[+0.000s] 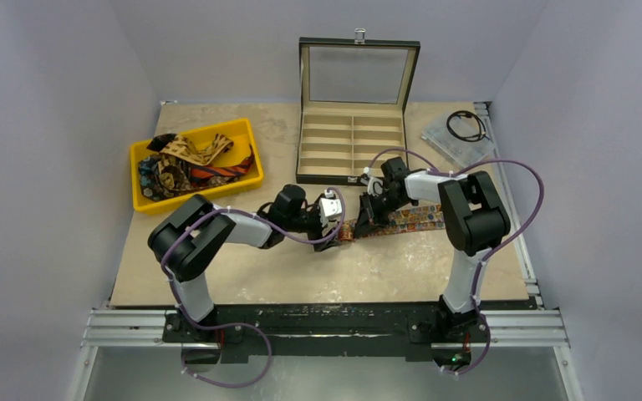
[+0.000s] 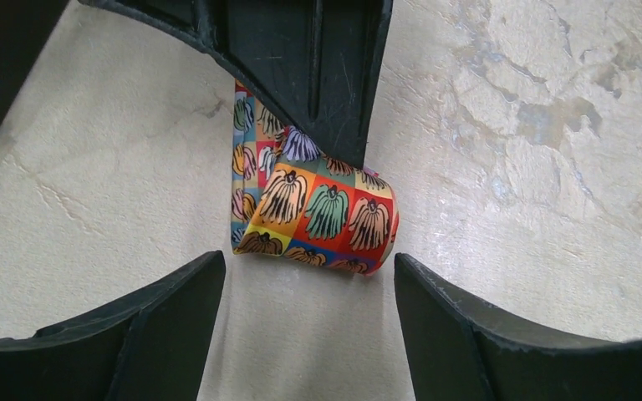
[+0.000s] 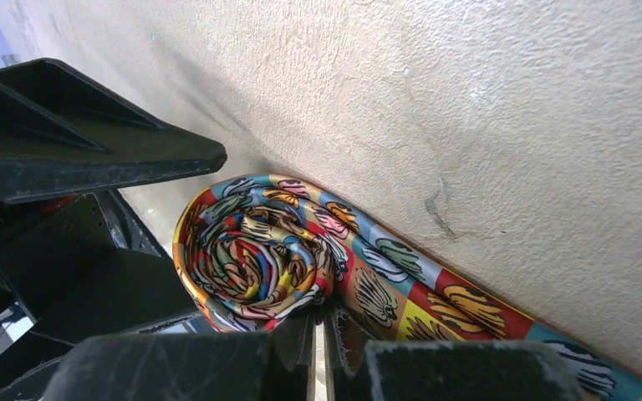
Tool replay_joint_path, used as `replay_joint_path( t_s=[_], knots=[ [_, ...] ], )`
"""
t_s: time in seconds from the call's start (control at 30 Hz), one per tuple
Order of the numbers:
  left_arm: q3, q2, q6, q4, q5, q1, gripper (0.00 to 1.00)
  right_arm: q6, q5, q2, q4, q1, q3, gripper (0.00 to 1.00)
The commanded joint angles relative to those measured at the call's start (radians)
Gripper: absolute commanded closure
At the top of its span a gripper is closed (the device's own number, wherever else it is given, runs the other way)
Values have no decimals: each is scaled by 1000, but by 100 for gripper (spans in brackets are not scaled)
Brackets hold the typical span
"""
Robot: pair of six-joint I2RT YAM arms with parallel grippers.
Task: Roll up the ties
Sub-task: Roll the tie at the center of the board.
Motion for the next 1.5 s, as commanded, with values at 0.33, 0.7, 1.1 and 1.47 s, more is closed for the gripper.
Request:
replay_joint_path(
  t_s=[0.33, 0.7, 1.1, 1.47],
  knots=[
    [116, -7, 224, -118, -69, -96, 29, -102, 209, 74, -44, 25, 24, 100],
    [224, 76, 292, -346, -111, -124, 56, -112, 172, 72, -51, 36, 28, 100],
    [186, 86, 361, -375, -94, -121, 70, -114, 122, 42, -51, 43, 25, 100],
    [151, 100, 363, -422, -81, -96, 91, -95, -100, -146, -50, -28, 54, 74]
  ],
)
